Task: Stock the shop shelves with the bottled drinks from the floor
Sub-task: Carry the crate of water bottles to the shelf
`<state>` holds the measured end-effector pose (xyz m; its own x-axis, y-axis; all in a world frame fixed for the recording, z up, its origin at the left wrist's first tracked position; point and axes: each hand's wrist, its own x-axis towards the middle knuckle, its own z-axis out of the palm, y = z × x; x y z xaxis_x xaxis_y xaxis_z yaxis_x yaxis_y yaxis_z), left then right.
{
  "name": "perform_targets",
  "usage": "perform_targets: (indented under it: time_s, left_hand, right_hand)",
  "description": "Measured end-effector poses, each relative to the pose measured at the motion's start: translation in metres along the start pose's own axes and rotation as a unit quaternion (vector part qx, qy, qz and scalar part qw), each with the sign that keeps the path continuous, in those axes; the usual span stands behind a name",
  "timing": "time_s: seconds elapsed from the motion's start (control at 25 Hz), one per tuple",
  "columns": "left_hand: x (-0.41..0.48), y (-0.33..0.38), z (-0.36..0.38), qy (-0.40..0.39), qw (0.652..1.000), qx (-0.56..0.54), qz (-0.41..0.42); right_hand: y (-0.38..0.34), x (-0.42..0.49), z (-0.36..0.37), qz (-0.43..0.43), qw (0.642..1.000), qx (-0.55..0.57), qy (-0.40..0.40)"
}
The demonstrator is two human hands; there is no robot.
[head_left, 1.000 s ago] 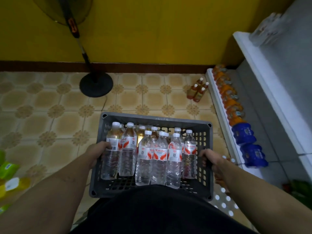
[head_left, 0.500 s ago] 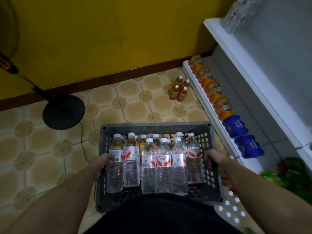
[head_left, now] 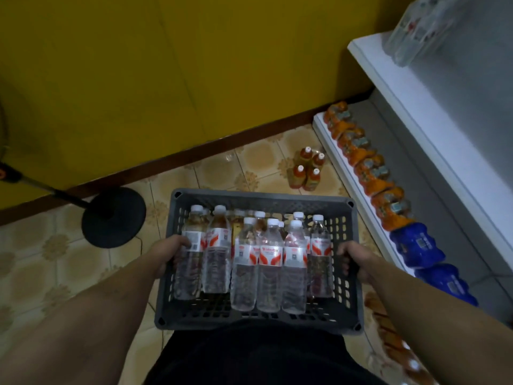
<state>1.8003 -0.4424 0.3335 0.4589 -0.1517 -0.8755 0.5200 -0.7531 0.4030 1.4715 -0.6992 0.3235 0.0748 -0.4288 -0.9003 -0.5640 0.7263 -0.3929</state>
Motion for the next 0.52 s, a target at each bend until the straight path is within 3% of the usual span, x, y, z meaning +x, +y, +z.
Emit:
perform_targets:
  time_s: [0.36, 0.52]
  left_hand:
    - [0.154, 0.13, 0.048, -0.089, 0.992, 0.086, -0.038]
    - [0.227, 0.174, 0.067, -0.076, 0.99, 0.11, -0.035]
  right_hand:
    - [-0.073, 0.09, 0.019, 0.066, 0.99, 0.075, 0.099]
    - [-0.076, 0.158, 0.048, 0.107, 0.977, 0.112, 0.146]
